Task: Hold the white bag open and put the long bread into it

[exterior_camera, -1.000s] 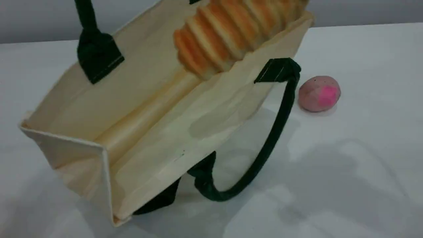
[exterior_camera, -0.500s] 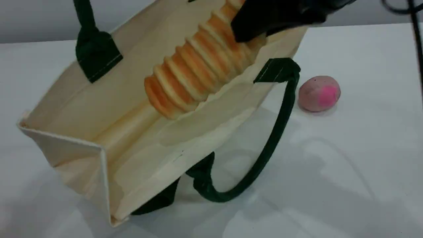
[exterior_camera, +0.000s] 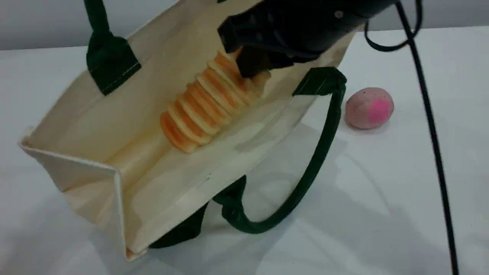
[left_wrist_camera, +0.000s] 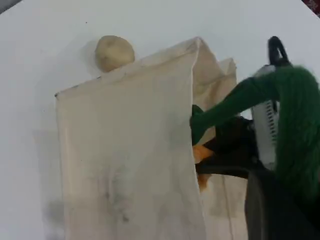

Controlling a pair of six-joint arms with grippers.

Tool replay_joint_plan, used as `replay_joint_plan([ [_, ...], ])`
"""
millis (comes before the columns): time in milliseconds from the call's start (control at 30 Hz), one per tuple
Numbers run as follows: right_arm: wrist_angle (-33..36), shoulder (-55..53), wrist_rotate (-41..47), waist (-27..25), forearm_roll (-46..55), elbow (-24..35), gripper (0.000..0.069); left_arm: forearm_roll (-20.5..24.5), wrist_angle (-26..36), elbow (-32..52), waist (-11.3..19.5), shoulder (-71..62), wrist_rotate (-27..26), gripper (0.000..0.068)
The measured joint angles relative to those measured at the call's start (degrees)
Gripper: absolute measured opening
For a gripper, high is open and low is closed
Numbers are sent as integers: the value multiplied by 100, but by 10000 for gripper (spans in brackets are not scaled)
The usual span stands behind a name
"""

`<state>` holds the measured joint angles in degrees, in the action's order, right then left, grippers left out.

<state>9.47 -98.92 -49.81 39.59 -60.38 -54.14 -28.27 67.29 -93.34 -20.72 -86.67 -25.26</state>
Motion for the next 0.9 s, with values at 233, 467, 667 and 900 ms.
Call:
replay_joint_plan([
  [233,142,-6,-443,-5,11,-117,250,0,17,0,0,0,-20,81],
  [467,240,173,-484,-10,5,-117,575,25,17,0,0,0,-72,81],
  [667,376,597,-472,-16,27,-117,590,108,17,0,0,0,-86,81],
  [900,497,751,-464,-16,229,-111,587,210,-7,0,0,0,-86,81],
])
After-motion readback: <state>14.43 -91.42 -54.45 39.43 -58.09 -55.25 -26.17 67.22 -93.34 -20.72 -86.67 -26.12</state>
